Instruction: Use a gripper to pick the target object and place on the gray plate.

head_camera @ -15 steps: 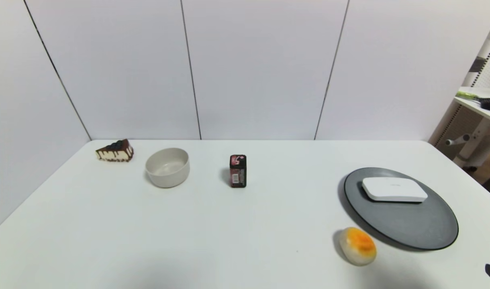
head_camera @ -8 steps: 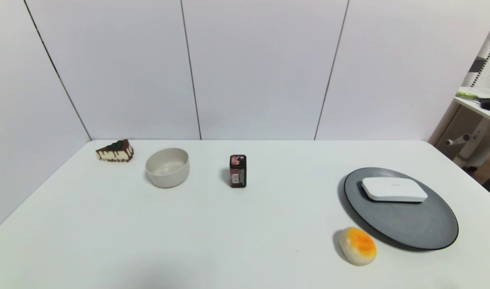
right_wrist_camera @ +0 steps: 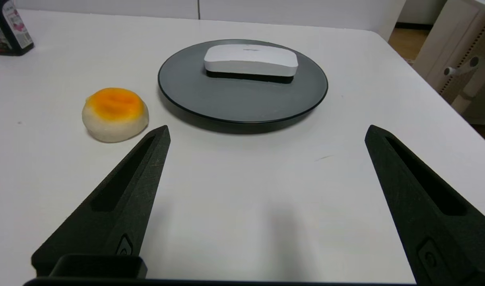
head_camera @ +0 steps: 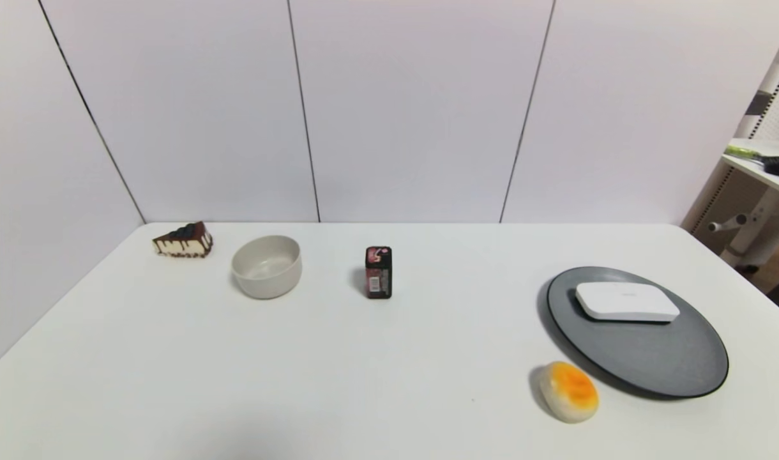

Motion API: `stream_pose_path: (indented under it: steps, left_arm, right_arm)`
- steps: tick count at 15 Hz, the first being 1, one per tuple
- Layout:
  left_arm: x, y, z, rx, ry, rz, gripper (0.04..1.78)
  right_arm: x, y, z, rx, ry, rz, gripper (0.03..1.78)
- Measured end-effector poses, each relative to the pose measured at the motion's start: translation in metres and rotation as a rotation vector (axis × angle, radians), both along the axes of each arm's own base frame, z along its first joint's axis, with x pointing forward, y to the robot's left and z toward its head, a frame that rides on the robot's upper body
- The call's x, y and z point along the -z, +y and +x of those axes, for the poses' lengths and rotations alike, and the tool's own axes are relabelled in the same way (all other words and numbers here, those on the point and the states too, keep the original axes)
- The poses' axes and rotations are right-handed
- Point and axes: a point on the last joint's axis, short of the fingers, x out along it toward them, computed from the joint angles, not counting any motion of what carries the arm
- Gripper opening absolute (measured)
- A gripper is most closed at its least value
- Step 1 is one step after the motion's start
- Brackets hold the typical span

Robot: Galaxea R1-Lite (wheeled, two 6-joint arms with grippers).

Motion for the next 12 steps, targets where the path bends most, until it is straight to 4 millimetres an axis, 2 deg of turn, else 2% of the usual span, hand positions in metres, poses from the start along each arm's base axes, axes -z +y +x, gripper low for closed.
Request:
stream_pose_path:
  steps: [12]
  left_arm:
    - [0.0,0.0,0.0,0.0,0.0,-0.001,1.69]
  right_arm:
    - [0.006,0.0003,-0.0011,-0.012,0.028,-0.001,1.69]
